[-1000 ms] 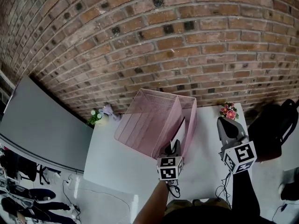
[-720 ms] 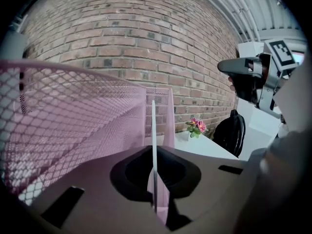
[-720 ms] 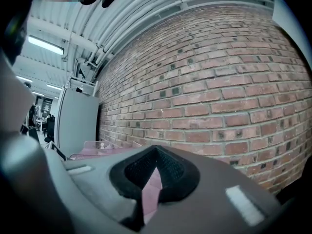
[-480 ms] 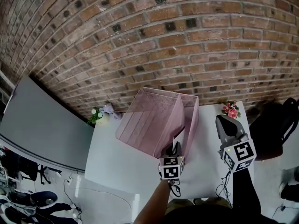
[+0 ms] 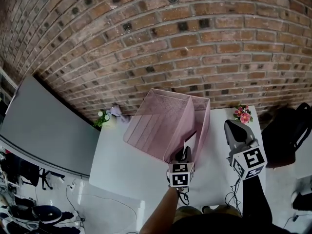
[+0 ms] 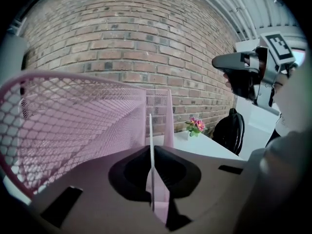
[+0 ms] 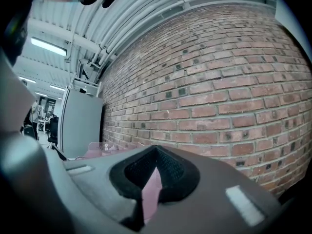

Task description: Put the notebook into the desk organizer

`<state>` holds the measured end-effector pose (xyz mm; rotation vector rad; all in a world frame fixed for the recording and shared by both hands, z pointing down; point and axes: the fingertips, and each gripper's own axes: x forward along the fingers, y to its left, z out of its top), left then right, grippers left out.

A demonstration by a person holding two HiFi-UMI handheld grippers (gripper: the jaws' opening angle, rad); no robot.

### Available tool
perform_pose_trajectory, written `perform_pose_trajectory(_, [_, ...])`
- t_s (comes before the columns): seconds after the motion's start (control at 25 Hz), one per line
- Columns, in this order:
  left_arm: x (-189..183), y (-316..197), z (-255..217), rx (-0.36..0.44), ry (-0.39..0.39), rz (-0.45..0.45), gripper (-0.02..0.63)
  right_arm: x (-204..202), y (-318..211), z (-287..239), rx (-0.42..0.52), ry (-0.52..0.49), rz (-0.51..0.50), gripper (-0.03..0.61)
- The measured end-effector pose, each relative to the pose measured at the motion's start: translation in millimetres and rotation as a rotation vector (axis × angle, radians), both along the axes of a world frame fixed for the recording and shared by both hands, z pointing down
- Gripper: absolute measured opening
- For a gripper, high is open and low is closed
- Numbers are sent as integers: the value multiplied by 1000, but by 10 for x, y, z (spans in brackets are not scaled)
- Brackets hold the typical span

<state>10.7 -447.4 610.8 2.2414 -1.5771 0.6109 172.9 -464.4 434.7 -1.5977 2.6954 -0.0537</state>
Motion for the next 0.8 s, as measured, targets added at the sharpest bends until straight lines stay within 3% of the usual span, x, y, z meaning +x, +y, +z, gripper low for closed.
perform_pose_trajectory(0.08, [10, 9, -12, 2, 0, 7, 20, -7, 11, -9, 3, -1, -1, 0])
perform_pose_trajectory(0.24, [84, 23, -73, 10, 3, 34, 140, -12, 12, -31, 5, -3, 0, 0])
perform_pose_trajectory(0.36, [124, 29, -126, 28, -7, 55, 177, -43, 17, -46, 8, -2, -5, 0])
perform_pose_trajectory(0.8, [179, 32, -480, 103, -26, 80, 198, -65, 29, -161, 31, -3, -11, 0])
